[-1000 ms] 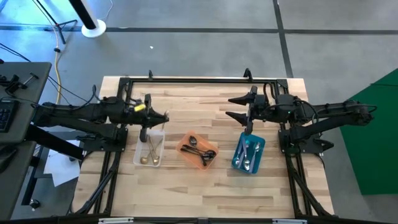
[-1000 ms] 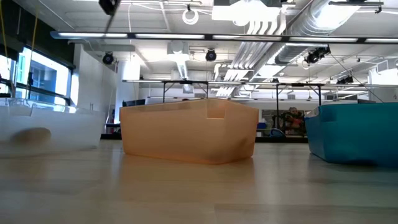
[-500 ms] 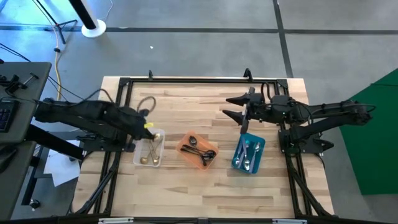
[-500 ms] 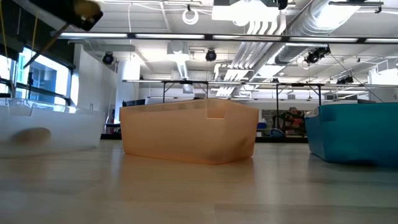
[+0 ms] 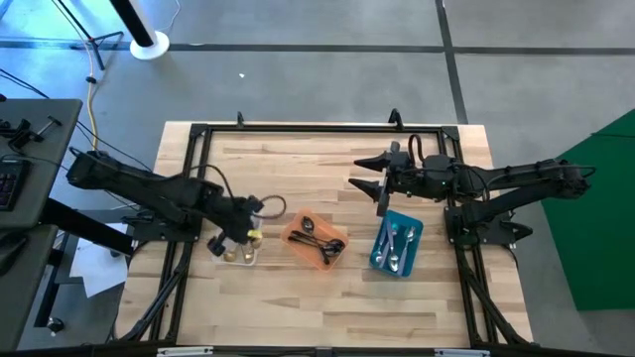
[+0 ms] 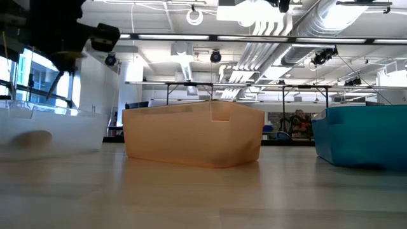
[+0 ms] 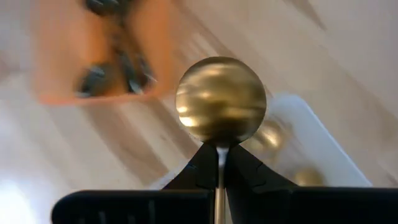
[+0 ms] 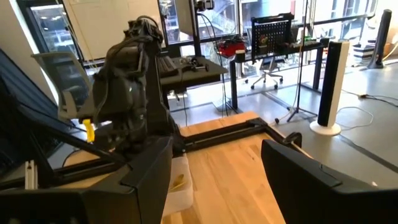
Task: Sort silverware by color (type)
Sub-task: Put the gold spoon into the transparent bin, then return to Home Position
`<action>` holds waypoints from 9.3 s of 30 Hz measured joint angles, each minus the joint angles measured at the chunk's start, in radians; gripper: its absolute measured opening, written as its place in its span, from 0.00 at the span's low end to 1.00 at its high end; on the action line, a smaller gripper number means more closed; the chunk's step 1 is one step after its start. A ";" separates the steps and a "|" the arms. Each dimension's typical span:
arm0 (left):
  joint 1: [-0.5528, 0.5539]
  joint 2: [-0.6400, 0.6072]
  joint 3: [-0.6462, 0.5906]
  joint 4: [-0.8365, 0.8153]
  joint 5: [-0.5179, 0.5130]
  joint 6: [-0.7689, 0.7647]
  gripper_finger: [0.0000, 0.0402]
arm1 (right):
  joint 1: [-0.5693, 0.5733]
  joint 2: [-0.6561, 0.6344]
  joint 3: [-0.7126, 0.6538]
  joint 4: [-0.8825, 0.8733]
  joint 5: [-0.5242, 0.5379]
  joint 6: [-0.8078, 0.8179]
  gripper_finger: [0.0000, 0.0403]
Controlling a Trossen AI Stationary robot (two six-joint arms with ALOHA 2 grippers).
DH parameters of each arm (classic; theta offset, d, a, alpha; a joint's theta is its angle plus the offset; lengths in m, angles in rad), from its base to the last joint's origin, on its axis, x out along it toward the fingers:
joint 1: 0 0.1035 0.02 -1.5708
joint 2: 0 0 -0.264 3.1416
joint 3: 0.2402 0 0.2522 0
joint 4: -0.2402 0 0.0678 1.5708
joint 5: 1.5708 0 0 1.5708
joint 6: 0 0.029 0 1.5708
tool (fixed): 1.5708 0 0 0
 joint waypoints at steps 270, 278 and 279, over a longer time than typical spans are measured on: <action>0.221 -0.173 -0.037 1.030 -0.114 -0.490 0.32 | 0.001 0.000 -0.001 -0.003 -0.143 -0.055 0.00; 0.221 -0.173 -0.037 1.030 -0.098 -0.491 0.02 | 0.001 0.000 -0.001 -0.003 -0.143 -0.053 0.00; 0.221 -0.174 -0.037 1.029 -0.098 -0.491 0.02 | 0.001 0.000 -0.001 -0.003 -0.143 -0.053 0.00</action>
